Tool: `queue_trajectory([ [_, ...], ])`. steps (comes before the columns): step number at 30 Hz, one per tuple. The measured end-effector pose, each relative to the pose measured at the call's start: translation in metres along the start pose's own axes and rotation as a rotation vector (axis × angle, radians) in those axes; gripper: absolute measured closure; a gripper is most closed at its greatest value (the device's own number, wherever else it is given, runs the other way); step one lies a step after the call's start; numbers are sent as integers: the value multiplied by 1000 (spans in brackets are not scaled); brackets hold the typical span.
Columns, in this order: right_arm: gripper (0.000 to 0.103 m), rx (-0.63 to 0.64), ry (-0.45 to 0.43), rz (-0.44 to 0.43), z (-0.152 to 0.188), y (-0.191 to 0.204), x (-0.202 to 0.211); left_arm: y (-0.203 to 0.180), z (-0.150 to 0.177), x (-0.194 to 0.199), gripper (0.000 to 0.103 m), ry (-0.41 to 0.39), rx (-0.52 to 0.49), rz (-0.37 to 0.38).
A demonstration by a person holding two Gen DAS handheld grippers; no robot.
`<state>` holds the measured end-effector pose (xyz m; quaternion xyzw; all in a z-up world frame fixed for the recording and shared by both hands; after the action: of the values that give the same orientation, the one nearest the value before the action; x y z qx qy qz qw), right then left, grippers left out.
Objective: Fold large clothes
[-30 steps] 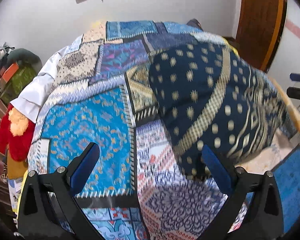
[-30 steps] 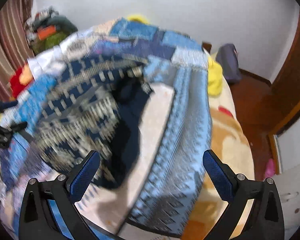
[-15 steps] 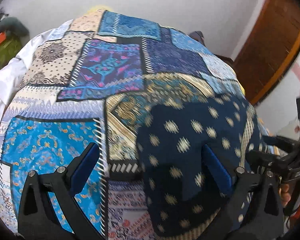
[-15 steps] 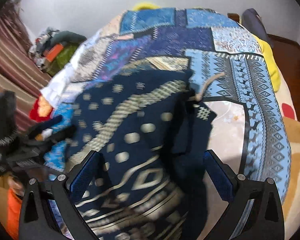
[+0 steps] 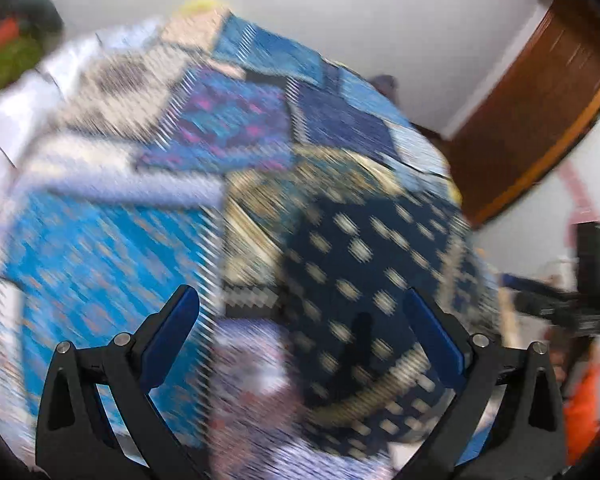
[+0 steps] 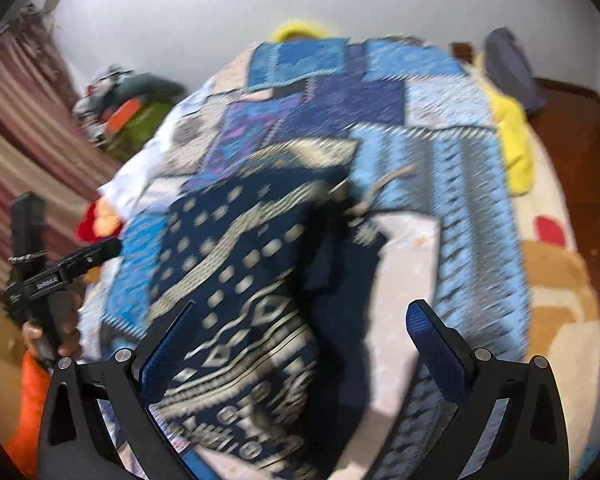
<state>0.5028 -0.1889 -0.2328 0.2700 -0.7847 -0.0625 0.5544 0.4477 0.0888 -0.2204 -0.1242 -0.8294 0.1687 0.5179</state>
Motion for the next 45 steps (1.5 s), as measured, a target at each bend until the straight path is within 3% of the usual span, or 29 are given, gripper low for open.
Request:
queue_trajectory([
  [4,0,-4,95,-10,19,2,-34,-9,28,-30,0,122,45,129],
  [7,0,-48,167,-18,29,-10,-64,-15,40,-56,0,173,27,119],
  [9,0,-98,210,-75,32,-16,-79,-15,39,-67,0,188,53,160],
  [12,0,-106,190,-109,25,-14,-86,-12,31,-83,0,219,117,243],
  [19,0,-110,160,-181,9,-13,-104,-12,19,-117,0,259,156,335],
  [22,7,-108,141,-189,4,-11,-108,-11,18,-128,1,261,199,365],
  [24,21,-108,133,-193,3,-9,-108,-14,16,-124,8,235,179,341],
  [26,48,-146,140,-227,5,-8,-106,-16,14,-116,16,211,164,315],
  [31,73,-150,107,-198,8,13,-87,-18,20,-89,25,180,151,303],
  [35,78,-126,116,-231,15,38,-77,-15,28,-55,26,158,140,284],
  [41,79,-70,89,-261,13,85,-59,-11,23,-8,27,79,118,236],
  [45,79,-21,60,-278,5,122,-51,16,24,26,27,31,133,227],
])
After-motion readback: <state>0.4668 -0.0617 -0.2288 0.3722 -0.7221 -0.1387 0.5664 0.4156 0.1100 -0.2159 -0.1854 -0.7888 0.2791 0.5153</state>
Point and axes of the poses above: each gripper's, at about its wrist camera, not at the fingertips, and x roughly against the way its jaws point, y to its left, z to its underside, the point moved 5 cm from there along -x, roughly the way its jaws point, and after that the axes turned 6 degrees about y, right-handed, at the moved point
